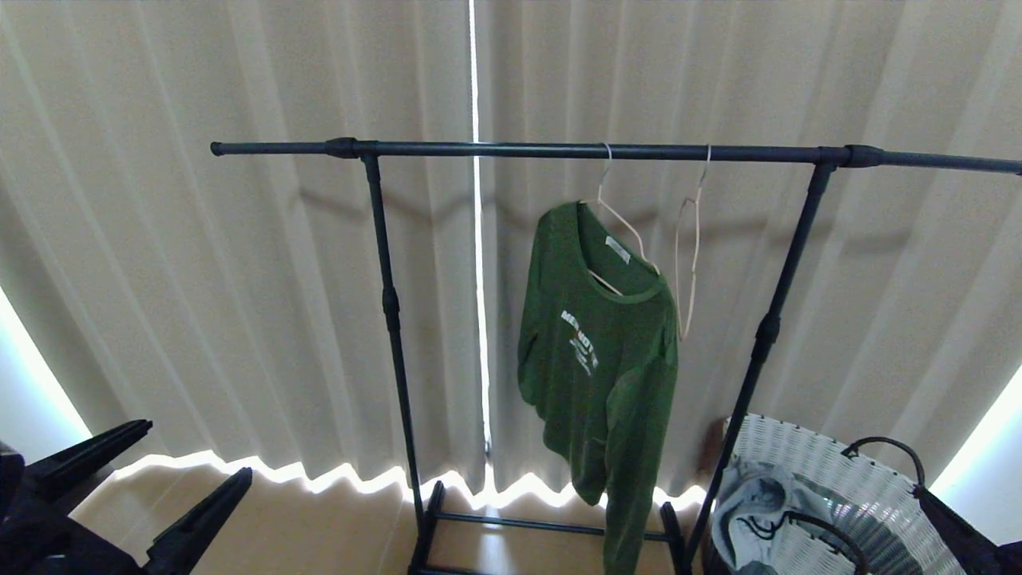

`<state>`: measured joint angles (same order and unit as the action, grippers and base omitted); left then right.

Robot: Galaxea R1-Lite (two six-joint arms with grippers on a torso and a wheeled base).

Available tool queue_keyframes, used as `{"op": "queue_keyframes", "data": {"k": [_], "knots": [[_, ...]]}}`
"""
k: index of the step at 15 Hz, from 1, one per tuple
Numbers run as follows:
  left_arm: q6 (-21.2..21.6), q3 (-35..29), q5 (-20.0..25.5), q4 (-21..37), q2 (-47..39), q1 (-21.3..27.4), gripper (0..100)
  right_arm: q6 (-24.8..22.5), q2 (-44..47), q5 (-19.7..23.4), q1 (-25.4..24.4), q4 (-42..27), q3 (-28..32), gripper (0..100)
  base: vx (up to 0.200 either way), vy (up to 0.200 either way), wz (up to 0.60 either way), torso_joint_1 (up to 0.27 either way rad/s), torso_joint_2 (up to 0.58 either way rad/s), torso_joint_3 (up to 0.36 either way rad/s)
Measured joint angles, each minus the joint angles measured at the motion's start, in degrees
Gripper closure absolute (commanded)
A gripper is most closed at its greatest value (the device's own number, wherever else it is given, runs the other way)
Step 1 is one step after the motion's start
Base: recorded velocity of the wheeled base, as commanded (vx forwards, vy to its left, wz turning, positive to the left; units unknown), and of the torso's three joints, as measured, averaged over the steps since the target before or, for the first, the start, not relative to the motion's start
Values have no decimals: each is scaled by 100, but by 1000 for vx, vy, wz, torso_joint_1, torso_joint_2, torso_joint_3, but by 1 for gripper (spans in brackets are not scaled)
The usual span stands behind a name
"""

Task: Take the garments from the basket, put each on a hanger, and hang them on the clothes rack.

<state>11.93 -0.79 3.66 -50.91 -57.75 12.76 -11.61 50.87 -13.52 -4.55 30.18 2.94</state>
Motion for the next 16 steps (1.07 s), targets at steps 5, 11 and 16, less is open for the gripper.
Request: {"op": "queue_keyframes", "data": {"k": [5, 11, 16], "knots": [[-280, -955, -13, -33, -890, 735, 0, -227, 0, -16, 1, -5, 9, 0, 0, 0, 0, 0, 0, 0], [-727, -1430, -33, -46, -1788, 1165, 0, -523, 0, -24, 20, 0, 50, 0, 0, 0, 0, 0, 0, 0], [-652, -1161, -33, -44, -1836, 1306, 0, -534, 32, -29, 155, -16, 12, 0, 0, 0, 0, -41, 97, 52]]}}
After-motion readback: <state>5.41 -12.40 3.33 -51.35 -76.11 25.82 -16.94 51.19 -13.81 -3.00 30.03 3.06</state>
